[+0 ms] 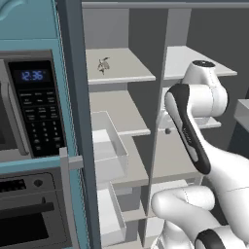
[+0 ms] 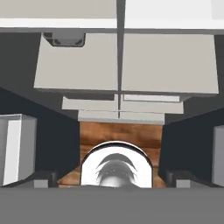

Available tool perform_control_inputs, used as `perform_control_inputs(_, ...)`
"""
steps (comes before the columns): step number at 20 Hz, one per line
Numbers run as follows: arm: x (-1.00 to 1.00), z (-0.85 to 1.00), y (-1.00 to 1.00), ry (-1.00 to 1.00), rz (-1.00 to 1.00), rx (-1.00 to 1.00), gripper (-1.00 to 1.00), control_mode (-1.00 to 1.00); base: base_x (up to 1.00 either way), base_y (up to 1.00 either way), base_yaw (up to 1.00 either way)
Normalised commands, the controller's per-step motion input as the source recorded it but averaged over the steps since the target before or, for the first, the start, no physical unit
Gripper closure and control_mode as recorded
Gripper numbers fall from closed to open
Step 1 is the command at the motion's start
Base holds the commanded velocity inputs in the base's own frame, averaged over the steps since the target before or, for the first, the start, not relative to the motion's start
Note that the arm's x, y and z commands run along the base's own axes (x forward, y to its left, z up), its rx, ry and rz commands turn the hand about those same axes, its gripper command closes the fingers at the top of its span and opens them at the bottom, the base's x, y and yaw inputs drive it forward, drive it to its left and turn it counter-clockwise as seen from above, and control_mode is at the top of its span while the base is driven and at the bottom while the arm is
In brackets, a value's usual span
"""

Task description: Pick up the frozen fish from the freezer, place it on any shelf in the fridge, and close the fridge and freezer doors when done.

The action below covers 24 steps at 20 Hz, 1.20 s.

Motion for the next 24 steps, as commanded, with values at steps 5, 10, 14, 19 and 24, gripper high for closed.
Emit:
perform_control_inputs(5, -0.26, -0.01, 0.0, -0.06, 0.0, 0.0, -1.0, -1.0, 0.0, 0.0, 0.0)
perform_control_inputs(10, 0.0, 0.0, 0.0, 0.0, 0.0, 0.0, -1.0, 1.0, 0.0, 0.19, 0.0)
perform_control_inputs(14, 0.0, 0.0, 0.0, 0.0, 0.0, 0.0, -1.0, 1.0, 0.0, 0.43, 0.0)
perform_control_inputs(19, 0.0, 0.0, 0.0, 0.0, 0.0, 0.0, -1.0, 1.0, 0.03, 0.31, 0.0)
perform_control_inputs(24, 0.0, 0.0, 0.0, 0.0, 0.0, 0.0, -1.0, 1.0, 0.31, 0.11, 0.0)
